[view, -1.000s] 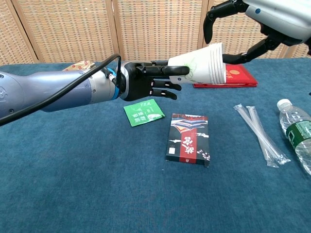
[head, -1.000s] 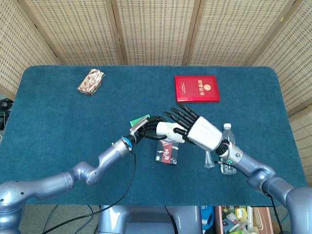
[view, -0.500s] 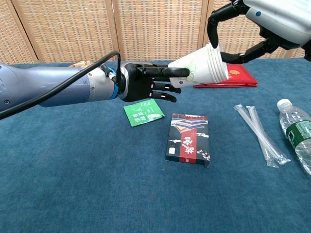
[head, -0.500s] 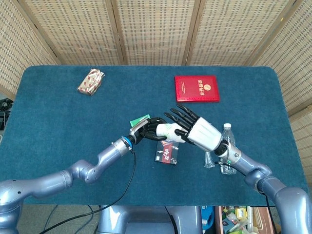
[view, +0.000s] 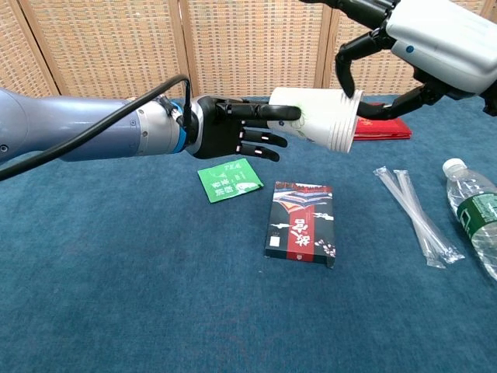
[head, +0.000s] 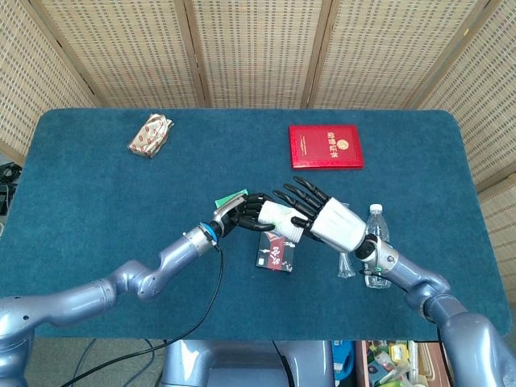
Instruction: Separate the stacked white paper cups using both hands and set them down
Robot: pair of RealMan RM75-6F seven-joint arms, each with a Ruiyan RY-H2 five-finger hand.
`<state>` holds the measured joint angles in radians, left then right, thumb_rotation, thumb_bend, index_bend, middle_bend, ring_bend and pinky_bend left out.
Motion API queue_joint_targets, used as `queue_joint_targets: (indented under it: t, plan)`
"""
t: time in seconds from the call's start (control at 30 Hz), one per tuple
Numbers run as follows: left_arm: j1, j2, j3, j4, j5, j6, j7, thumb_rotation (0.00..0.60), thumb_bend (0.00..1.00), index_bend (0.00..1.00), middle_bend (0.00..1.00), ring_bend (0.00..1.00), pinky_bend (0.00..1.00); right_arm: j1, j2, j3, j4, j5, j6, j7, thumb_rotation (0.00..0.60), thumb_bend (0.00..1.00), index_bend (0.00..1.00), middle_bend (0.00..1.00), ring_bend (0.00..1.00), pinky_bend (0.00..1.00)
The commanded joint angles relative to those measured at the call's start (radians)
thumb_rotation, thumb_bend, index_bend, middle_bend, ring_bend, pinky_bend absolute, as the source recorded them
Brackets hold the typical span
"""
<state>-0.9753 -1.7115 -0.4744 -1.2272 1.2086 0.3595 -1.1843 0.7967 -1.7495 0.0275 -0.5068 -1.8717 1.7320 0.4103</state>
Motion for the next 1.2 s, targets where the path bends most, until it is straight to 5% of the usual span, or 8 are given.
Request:
queue_joint_targets:
  t: [0.03,0.8,1.2]
  plan:
    - [0.002,-0.001,-0.003,0.002,-0.001,-0.003,0.002,0.600,0.17,0.48,0.45,0.50,0.51,0.002,-0.010,-0.005,0.015,0.005,0.010,0.007,0.600,0.51,0.69,0.00,0.00,0.00]
    - [0.023,-0.015,-0.027,0.030,-0.003,-0.013,0.020,0.600,0.17,0.48,0.45,0.50,0.51,-0.007,-0.026,-0.034,0.072,0.037,0.055,0.024,0.600,0.51,0.72,0.00,0.00,0.00]
    - [0.080,0.066,-0.037,0.091,0.025,-0.008,0.002,0.600,0.17,0.48,0.45,0.50,0.51,-0.072,0.033,-0.061,0.098,0.046,0.117,0.032,0.600,0.51,0.72,0.00,0.00,0.00]
